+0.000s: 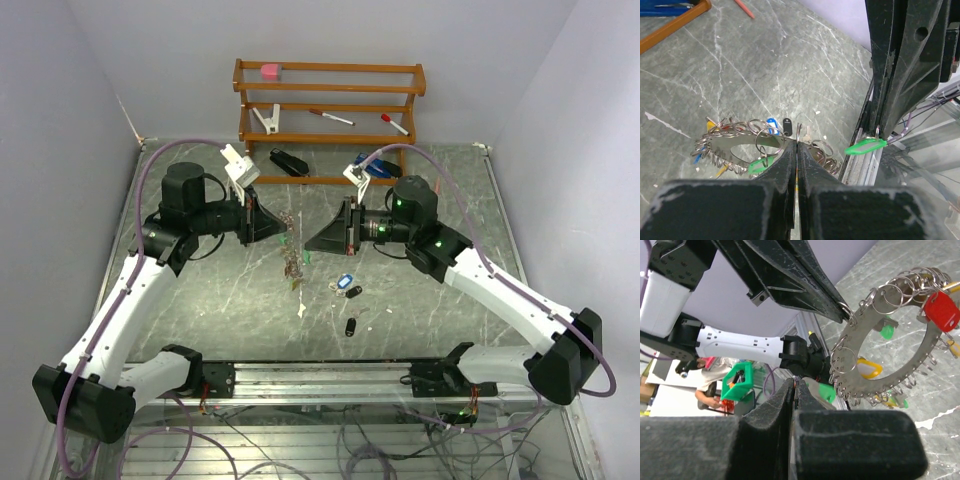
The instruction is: Put the keys on the keyring
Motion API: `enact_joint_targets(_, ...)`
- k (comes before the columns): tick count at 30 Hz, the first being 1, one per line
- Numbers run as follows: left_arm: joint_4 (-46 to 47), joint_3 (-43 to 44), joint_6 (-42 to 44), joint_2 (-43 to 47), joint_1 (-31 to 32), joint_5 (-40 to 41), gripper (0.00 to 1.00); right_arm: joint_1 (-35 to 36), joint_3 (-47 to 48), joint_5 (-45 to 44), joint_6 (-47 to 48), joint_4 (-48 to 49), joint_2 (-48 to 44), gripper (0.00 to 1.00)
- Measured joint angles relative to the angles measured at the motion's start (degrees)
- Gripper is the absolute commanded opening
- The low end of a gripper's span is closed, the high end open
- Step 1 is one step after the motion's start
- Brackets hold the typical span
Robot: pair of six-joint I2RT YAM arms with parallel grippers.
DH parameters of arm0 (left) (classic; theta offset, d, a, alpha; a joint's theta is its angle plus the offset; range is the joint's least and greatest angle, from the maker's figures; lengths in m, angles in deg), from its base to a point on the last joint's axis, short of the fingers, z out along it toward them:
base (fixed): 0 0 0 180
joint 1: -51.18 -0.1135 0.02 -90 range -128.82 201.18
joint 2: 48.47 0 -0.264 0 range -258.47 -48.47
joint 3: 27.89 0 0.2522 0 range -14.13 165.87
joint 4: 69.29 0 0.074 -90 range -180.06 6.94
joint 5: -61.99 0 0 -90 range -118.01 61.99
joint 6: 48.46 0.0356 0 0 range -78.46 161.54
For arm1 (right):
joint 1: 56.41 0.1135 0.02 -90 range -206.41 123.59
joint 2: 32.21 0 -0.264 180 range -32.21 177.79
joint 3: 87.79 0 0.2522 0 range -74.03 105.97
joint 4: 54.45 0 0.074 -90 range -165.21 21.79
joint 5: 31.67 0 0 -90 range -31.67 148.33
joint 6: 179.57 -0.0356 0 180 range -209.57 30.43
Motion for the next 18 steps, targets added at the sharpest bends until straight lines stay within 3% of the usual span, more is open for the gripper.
enact_joint_targets(18,-1.0,0.1,1.3,0.0,0.0,1.6,0.07,1.2,9.0,-12.0,-0.3,-7.4,6.3,0.0)
